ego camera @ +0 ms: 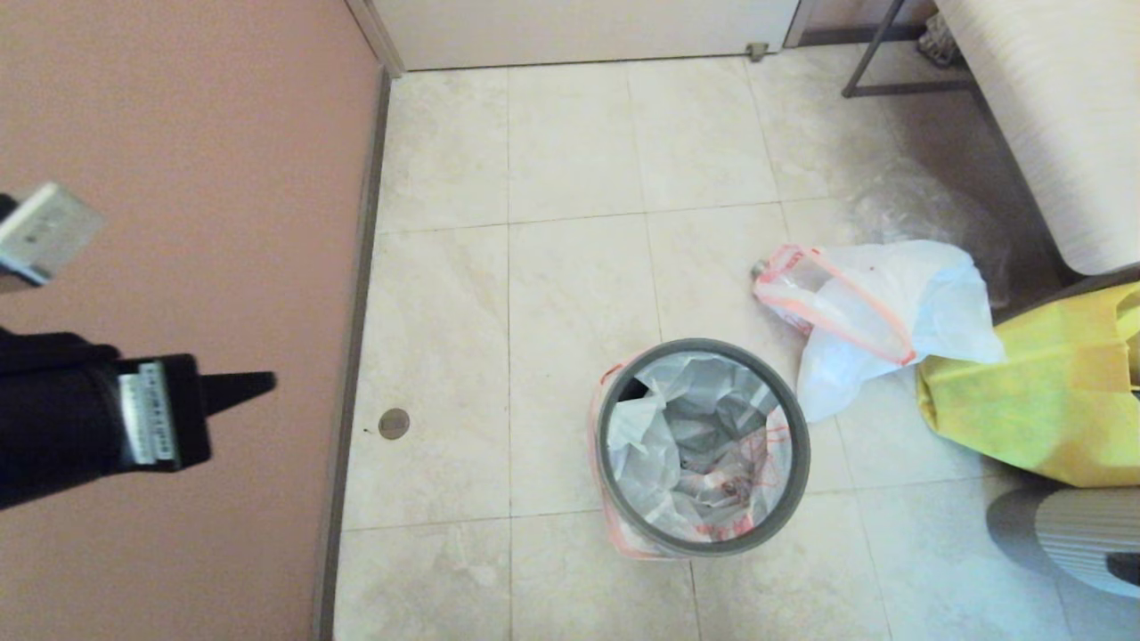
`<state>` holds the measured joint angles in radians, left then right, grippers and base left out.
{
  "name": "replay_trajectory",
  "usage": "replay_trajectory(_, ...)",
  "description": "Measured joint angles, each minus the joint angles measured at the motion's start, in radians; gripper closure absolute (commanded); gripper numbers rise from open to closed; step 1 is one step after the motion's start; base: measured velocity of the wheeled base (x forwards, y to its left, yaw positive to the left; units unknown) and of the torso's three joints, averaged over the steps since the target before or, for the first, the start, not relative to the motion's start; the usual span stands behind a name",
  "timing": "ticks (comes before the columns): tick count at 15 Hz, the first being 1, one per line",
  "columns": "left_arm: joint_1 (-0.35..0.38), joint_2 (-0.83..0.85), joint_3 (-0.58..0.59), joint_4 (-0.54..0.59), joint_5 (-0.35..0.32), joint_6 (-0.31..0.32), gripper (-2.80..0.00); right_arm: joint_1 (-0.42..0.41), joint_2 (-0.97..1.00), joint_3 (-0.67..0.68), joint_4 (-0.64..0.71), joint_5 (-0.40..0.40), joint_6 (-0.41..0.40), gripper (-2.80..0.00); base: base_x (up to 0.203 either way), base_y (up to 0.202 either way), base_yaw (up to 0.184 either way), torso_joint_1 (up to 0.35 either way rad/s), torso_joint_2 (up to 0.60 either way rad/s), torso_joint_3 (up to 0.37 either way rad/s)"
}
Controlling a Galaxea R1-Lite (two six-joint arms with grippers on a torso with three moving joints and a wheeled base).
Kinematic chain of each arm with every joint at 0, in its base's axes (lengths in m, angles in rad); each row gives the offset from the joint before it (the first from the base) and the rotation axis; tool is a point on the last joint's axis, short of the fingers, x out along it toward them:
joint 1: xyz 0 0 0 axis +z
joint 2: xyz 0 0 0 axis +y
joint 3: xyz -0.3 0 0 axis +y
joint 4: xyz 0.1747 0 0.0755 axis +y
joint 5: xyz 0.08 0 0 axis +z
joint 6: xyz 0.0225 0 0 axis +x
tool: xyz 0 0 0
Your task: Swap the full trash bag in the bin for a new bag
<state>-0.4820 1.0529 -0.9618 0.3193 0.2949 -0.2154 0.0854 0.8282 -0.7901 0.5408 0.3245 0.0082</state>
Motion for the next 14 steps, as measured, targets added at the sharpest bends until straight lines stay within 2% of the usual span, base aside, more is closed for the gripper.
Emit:
replay_trajectory(1,0.046,-0.040,-0.005,0.012,0.045,0.047,0.00,-0.009,-0.072,0.001,0.056,-0.012,0.004,0.00,0.000,0.000,0.000,0.000,0.00,0.000)
replay_trajectory(3,0.159,-0.106,-0.009,0.015,0.080,0.098,0.00,-0.061,-0.200,-0.009,0.150,-0.033,0.007,0.00,0.000,0.000,0.000,0.000,0.00,0.000)
replay_trajectory(6,0.287,-0.209,0.010,0.015,0.092,0.099,0.00,-0.128,-0.346,-0.021,0.240,-0.091,0.003,0.00,0.000,0.000,0.000,0.000,0.00,0.000)
replay_trajectory(9,0.354,-0.335,0.082,0.022,0.092,0.070,0.00,-0.138,-0.443,-0.035,0.357,-0.109,-0.010,0.00,0.000,0.000,0.000,0.000,0.00,0.000)
replay_trajectory(11,0.381,-0.442,0.159,0.031,0.092,0.066,0.00,-0.103,-0.490,-0.023,0.423,-0.113,-0.040,0.00,0.000,0.000,0.000,0.000,0.00,0.000)
replay_trajectory(14,0.420,-0.621,0.267,0.084,0.090,0.067,0.00,-0.041,-0.545,-0.008,0.463,-0.171,-0.062,0.00,0.000,0.000,0.000,0.000,0.00,0.000)
